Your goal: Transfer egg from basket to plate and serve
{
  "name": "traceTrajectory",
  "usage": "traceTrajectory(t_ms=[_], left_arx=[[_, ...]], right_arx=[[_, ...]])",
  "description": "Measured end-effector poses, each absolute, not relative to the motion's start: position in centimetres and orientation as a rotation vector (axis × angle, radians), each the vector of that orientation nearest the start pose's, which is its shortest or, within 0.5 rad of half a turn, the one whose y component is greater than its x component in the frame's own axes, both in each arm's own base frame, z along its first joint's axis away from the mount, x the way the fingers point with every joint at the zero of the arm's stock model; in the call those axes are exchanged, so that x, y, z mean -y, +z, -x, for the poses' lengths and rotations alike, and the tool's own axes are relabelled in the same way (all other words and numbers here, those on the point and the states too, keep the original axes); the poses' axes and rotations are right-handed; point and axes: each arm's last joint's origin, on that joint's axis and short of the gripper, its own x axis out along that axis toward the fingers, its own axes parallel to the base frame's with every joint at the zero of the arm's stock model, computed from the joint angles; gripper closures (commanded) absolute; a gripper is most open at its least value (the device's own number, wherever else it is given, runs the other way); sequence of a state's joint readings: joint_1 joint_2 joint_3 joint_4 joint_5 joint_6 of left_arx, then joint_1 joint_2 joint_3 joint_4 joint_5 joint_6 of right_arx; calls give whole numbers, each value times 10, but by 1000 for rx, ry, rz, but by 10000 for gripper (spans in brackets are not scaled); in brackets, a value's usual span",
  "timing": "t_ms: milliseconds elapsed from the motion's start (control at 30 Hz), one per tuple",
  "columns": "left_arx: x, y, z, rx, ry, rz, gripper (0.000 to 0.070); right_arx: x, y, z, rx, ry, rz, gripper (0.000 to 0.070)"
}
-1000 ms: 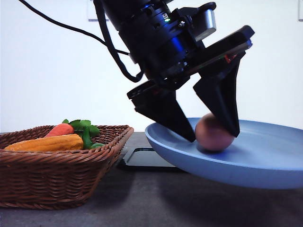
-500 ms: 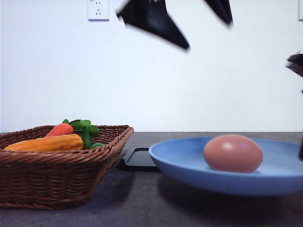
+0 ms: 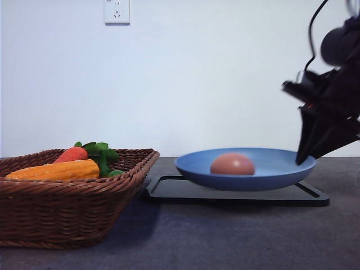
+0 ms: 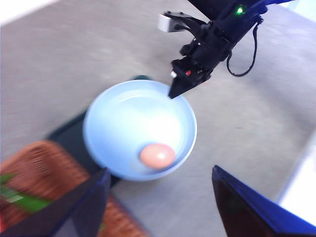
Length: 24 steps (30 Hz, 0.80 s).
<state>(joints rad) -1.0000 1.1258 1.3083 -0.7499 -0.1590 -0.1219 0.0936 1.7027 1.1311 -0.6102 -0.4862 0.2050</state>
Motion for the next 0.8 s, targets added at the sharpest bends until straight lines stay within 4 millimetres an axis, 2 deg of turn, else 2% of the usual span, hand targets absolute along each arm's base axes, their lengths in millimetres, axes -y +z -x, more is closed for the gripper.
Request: traceTrajectory(t_ms=[167, 300, 433, 500, 800], left_arx=[[162, 400, -112, -516, -708, -223, 294], [153, 403, -108, -502, -667, -230, 294], [151, 404, -107, -499, -661, -230, 294], [151, 404, -107, -499, -661, -230, 294], [151, 403, -107, -500, -660, -231, 313]], right_arx=[[-47, 180, -358, -1258, 381, -416, 700], [-48, 172, -368, -1274, 380, -420, 686], [-48, 172, -369, -1273, 385, -422, 478], [-48, 172, -369, -1271, 385, -422, 414], [-39, 175, -370, -1252, 370, -435, 414]])
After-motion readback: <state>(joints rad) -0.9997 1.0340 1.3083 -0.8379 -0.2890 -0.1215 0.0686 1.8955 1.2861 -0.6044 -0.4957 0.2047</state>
